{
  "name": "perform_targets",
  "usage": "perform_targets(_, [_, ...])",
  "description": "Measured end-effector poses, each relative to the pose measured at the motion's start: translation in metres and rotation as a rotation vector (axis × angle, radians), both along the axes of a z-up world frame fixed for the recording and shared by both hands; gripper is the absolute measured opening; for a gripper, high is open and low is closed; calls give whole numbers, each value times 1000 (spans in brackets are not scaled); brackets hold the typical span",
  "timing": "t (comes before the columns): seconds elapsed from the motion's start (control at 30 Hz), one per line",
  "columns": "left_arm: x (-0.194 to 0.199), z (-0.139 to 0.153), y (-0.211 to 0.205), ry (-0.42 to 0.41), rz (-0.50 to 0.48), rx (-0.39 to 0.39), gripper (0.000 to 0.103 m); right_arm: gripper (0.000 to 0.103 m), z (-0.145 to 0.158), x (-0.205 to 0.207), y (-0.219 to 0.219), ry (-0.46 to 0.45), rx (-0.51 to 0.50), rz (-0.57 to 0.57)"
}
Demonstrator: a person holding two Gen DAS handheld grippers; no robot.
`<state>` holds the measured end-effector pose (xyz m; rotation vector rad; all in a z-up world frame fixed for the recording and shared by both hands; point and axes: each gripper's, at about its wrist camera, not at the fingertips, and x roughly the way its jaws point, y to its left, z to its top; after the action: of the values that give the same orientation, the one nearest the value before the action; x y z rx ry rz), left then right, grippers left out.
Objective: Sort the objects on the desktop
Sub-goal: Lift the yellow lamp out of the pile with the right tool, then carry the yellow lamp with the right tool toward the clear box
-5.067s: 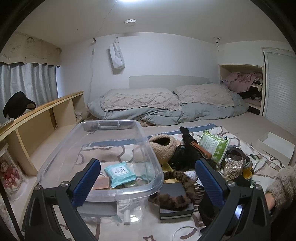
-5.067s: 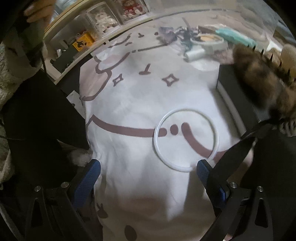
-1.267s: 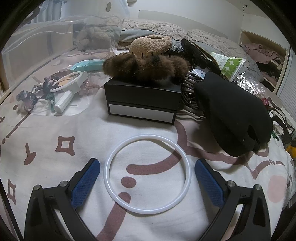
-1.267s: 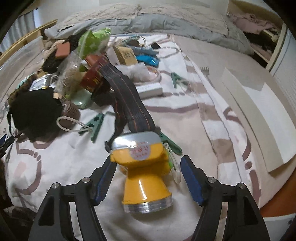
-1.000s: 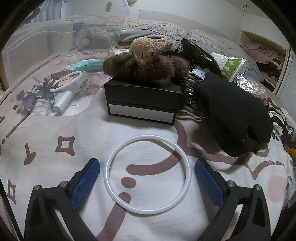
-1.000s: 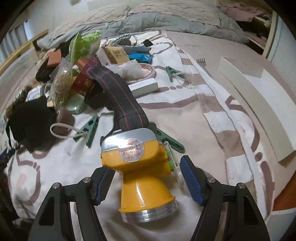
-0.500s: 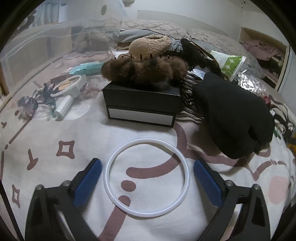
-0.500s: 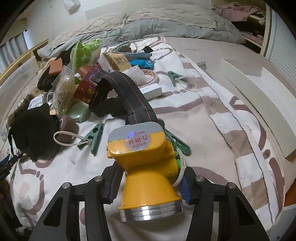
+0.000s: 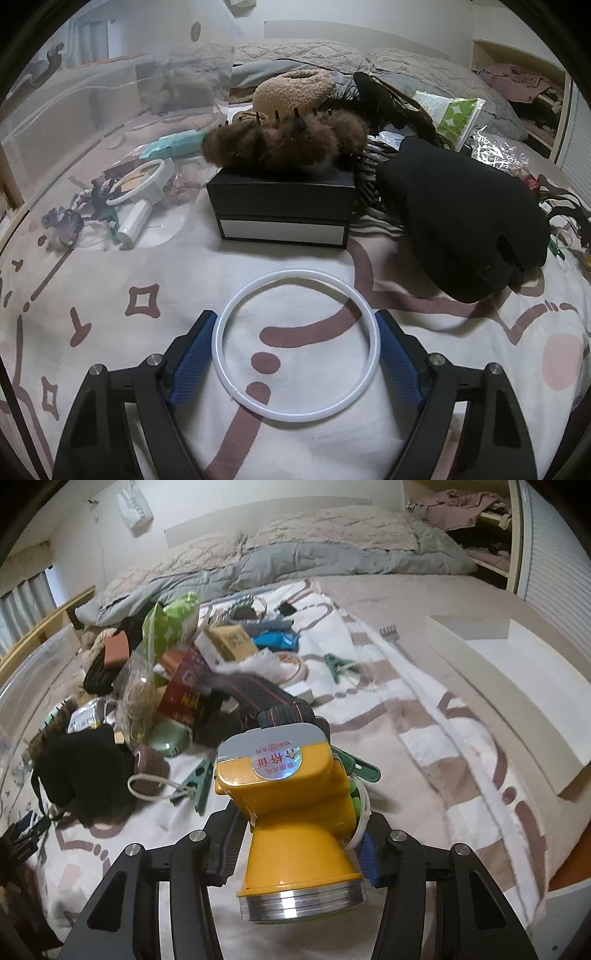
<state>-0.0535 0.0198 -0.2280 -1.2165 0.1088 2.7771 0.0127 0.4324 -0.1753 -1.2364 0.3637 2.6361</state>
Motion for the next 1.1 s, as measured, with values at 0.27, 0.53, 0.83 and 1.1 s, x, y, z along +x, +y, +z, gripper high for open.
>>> perform_targets(0.27, [3, 22, -3, 40, 5, 10, 85, 53, 28, 8, 5, 49, 37, -40])
perform_targets(0.53, [8, 48, -2, 80, -8, 33, 85, 53, 62, 14, -4, 106, 90, -17])
perform_targets(0.83, [11, 88, -4, 138, -50, 38, 85, 53, 102, 11, -32, 176, 139, 75])
perform_targets(1.1, [12, 139, -19, 194, -39, 62, 85, 53, 144, 0, -65, 241, 176, 186])
